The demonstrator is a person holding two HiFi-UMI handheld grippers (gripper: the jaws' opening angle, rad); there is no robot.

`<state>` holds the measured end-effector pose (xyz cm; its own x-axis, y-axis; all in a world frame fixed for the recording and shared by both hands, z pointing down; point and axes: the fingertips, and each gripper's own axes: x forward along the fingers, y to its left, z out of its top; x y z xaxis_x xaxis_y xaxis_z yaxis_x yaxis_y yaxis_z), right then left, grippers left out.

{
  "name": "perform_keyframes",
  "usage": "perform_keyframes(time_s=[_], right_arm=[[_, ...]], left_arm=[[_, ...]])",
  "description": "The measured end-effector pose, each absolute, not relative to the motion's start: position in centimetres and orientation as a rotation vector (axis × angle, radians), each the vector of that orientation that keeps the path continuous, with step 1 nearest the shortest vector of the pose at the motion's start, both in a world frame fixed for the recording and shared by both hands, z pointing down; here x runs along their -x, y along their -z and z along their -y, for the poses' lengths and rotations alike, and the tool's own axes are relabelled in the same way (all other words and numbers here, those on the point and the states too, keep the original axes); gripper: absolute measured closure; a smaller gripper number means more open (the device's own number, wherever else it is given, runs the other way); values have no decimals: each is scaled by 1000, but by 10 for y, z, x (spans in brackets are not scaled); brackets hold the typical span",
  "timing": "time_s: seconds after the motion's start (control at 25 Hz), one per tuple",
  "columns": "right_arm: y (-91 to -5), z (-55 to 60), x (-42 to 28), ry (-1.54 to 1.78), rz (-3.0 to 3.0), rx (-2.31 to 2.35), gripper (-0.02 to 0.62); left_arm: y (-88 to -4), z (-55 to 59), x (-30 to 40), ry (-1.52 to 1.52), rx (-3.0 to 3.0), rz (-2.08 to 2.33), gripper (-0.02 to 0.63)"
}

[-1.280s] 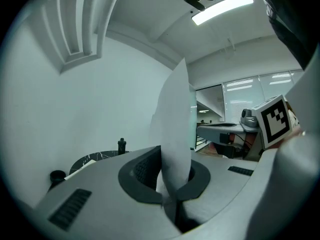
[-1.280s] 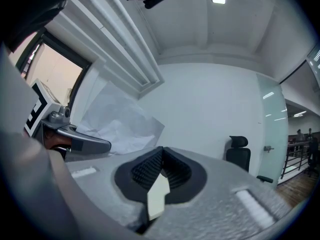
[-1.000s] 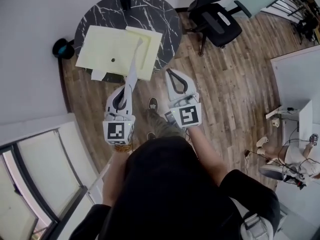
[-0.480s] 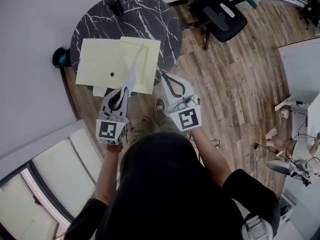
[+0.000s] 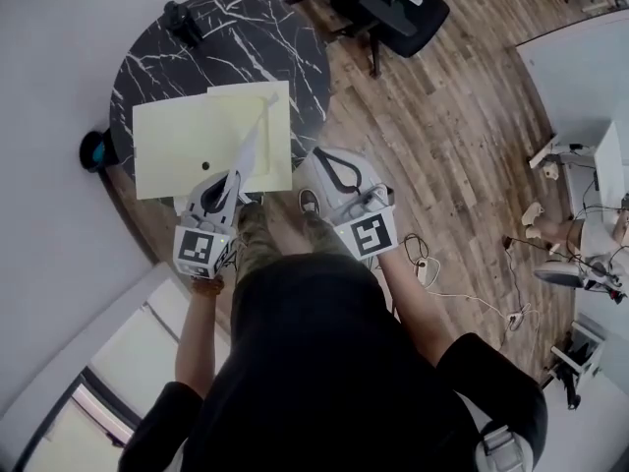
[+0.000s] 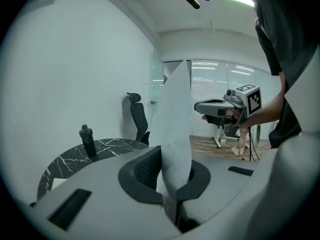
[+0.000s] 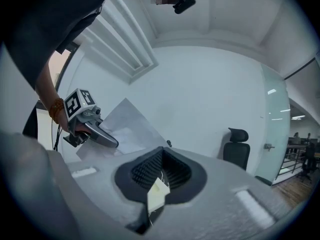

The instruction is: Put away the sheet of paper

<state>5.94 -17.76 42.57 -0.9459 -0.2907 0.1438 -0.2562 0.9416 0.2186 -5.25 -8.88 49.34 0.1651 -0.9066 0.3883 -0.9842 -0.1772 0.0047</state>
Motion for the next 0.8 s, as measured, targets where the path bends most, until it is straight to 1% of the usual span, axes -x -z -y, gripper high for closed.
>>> perform_keyframes(time_s=[0.16, 0.32, 0.6, 0.8], right_arm=[[-428, 176, -54, 266, 2832, -576, 597], [-427, 169, -38, 336, 2754, -694, 597], [-420, 152, -23, 469, 2580, -879, 597], [-426, 137, -12, 423, 2513, -978, 597]], left_arm=[[-509, 95, 74, -422, -2258, 1700, 597], [-527, 99, 103, -421, -2303, 1585, 597], [-546, 100, 133, -386, -2395, 1345, 597], [-550, 95, 147, -183, -2409, 1166, 597]])
